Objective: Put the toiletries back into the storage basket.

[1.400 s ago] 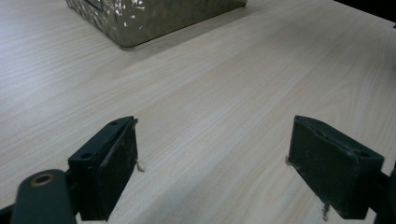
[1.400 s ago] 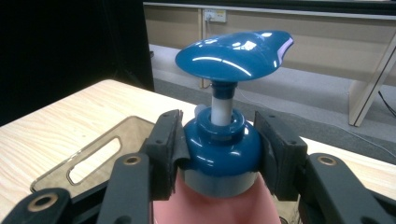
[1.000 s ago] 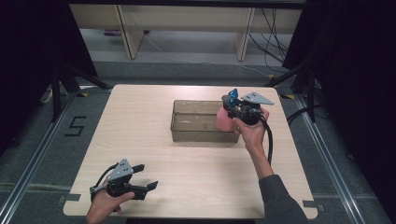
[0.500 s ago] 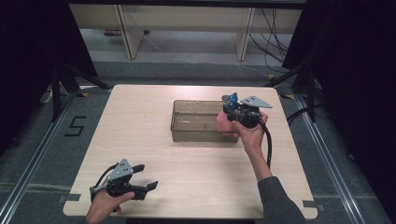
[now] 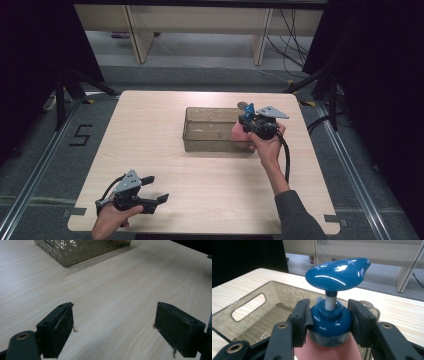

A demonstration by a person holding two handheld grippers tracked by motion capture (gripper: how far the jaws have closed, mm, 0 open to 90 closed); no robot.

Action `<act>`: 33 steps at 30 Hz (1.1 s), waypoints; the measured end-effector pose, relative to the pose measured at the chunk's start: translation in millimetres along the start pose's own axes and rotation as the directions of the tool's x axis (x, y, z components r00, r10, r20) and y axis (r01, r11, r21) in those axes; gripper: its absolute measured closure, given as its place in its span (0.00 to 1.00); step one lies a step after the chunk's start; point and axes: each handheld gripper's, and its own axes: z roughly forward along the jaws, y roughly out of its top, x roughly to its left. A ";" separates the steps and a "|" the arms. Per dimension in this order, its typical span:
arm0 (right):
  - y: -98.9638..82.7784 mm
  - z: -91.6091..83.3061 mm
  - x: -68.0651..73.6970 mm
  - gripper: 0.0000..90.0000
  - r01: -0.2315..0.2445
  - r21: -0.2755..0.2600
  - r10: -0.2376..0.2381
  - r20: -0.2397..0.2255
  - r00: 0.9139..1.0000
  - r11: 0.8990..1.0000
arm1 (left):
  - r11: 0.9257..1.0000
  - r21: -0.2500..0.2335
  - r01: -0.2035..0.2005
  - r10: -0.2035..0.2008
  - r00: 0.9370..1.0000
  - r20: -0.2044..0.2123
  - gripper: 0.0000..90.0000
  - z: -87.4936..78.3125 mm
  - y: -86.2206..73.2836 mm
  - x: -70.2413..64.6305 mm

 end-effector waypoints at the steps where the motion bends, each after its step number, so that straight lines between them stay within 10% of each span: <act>1: -1.2 -0.9 -1.0 0.60 -0.003 -0.001 0.003 0.003 1.000 1.000 | 1.000 -0.001 0.000 0.000 1.000 0.000 0.17 0.1 0.6 0.0; 22: -8.8 -1.3 -2.7 0.58 0.016 -0.006 -0.016 -0.006 1.000 1.000 | 1.000 -0.018 0.000 0.000 1.000 0.011 0.17 1.2 0.0 -1.6; 26: -8.4 -5.6 -0.5 0.38 -0.105 0.014 0.105 -0.032 0.994 0.994 | 1.000 -0.012 -0.009 0.009 1.000 0.009 0.17 1.1 0.4 -1.4; 33: -8.1 -12.1 -2.9 0.30 -0.095 -0.024 0.094 -0.044 0.995 0.995 | 1.000 -0.012 -0.012 0.012 1.000 0.003 0.17 1.1 0.7 -2.9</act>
